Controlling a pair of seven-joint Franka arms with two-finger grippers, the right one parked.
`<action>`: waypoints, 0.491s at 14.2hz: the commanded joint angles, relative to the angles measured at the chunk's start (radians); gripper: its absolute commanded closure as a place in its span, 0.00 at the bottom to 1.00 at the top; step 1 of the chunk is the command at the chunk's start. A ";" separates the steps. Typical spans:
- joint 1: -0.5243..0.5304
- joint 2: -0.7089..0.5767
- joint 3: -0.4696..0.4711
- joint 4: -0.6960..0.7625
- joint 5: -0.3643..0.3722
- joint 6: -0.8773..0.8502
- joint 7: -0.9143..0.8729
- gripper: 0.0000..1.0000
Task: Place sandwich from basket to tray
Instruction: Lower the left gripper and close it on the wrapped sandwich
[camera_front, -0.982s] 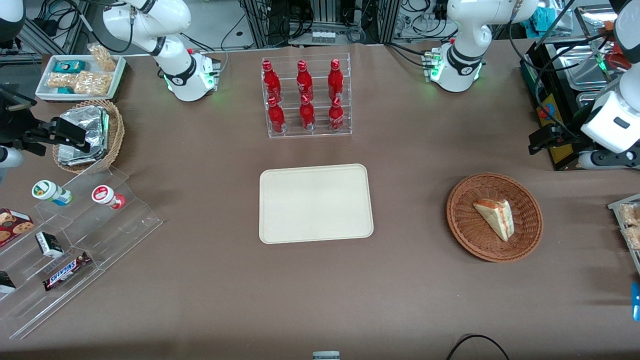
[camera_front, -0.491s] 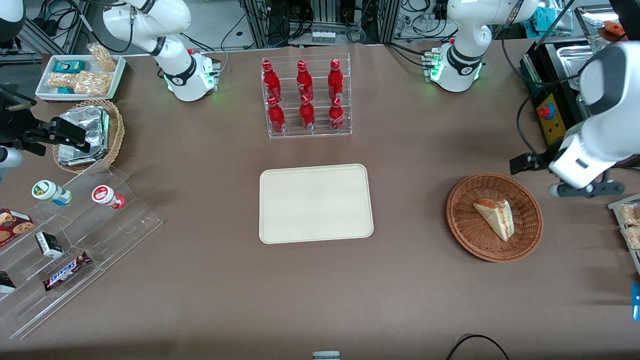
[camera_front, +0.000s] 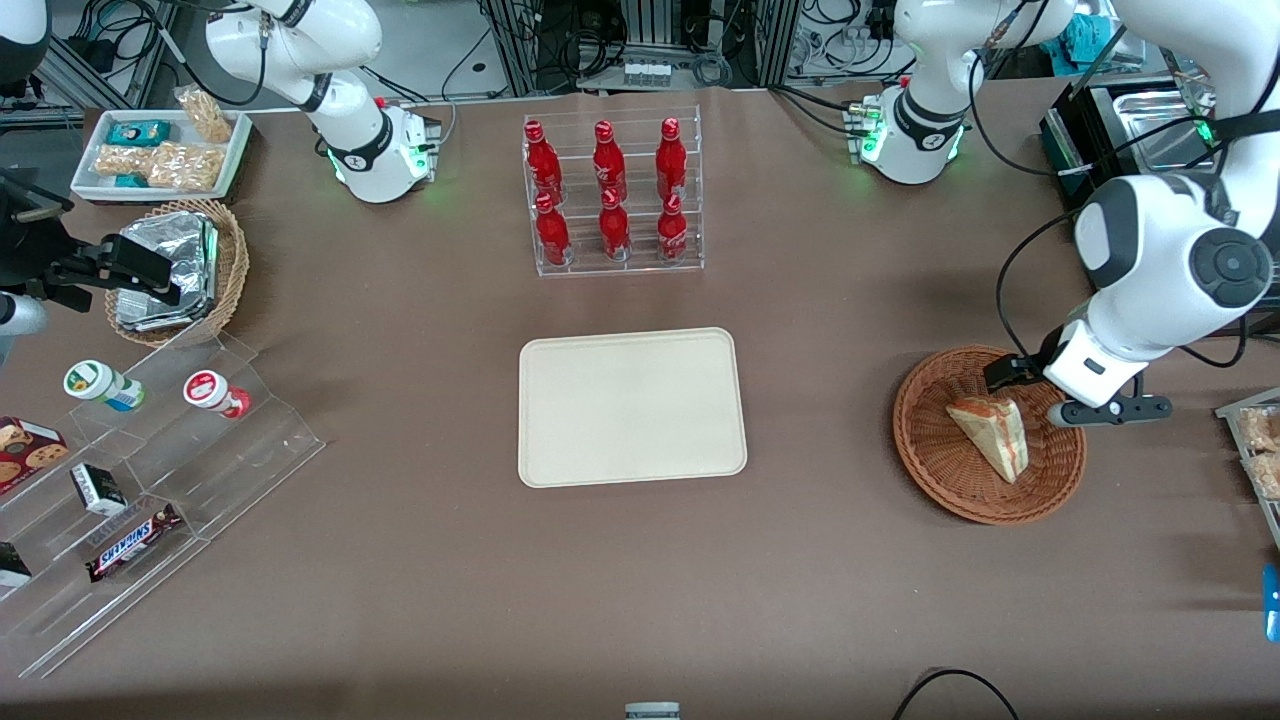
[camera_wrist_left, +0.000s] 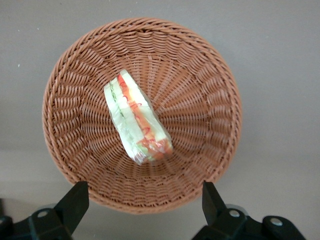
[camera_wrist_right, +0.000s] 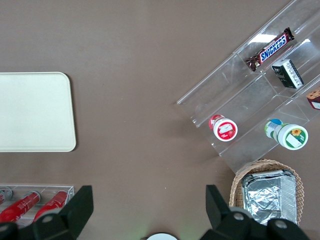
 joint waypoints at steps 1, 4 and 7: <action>0.016 0.026 0.001 -0.013 -0.015 0.048 -0.096 0.00; 0.022 0.068 -0.001 -0.014 -0.015 0.117 -0.323 0.00; 0.022 0.117 -0.001 -0.014 -0.017 0.194 -0.519 0.00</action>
